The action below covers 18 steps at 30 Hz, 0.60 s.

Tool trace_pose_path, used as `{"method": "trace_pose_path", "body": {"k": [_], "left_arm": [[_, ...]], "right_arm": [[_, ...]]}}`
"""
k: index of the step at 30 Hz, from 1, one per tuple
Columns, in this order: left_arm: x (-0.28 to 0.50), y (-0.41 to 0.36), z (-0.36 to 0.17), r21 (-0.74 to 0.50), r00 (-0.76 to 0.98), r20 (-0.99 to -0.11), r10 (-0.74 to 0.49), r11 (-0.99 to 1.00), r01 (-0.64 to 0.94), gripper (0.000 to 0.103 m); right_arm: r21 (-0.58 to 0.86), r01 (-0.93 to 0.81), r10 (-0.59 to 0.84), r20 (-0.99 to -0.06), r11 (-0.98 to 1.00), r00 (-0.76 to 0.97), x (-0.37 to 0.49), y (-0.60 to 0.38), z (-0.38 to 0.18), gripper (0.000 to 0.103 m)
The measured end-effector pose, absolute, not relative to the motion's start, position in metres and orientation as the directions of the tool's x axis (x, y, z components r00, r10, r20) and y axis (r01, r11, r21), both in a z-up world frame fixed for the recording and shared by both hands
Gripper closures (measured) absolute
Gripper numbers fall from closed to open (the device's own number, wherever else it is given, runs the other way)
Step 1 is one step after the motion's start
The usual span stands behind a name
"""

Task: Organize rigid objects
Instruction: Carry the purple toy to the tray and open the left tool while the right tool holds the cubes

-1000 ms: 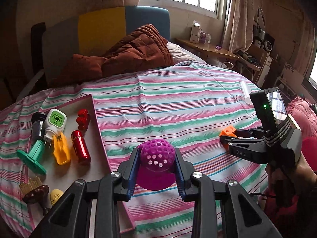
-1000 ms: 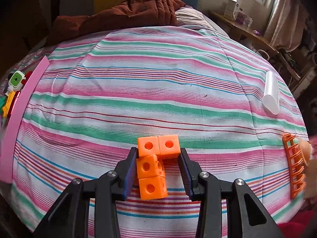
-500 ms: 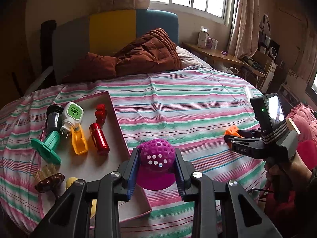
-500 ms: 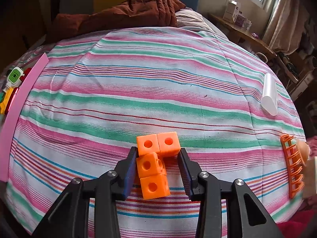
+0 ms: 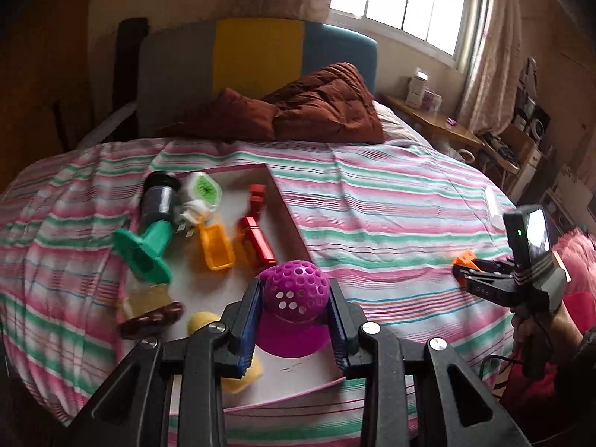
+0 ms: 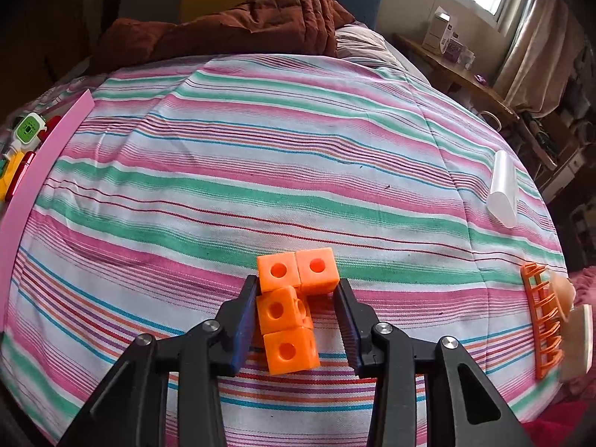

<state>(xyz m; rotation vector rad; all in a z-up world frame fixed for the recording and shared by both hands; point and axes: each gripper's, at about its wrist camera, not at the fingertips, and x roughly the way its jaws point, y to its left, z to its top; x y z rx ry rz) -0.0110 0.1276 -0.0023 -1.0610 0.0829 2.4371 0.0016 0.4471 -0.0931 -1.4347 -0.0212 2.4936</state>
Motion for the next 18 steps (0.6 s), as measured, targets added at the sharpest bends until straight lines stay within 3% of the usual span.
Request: {"method": "trace_pose_path", "body": {"k": [9,18], "left_arm": [[-0.033,0.054,-0.008,-0.194,-0.602,-0.716,0.354,-0.929,-0.316,0.070],[-0.061,0.086,-0.020,-0.260,-0.549,-0.720,0.425,-0.898,-0.355,0.070]], "right_arm": [[-0.146,-0.221,0.237,-0.847,-0.964,-0.476,0.001,0.447,-0.093,0.063],[-0.151,-0.223,0.242,-0.847,-0.963,-0.473,0.001,0.445,-0.092,0.062]]}}
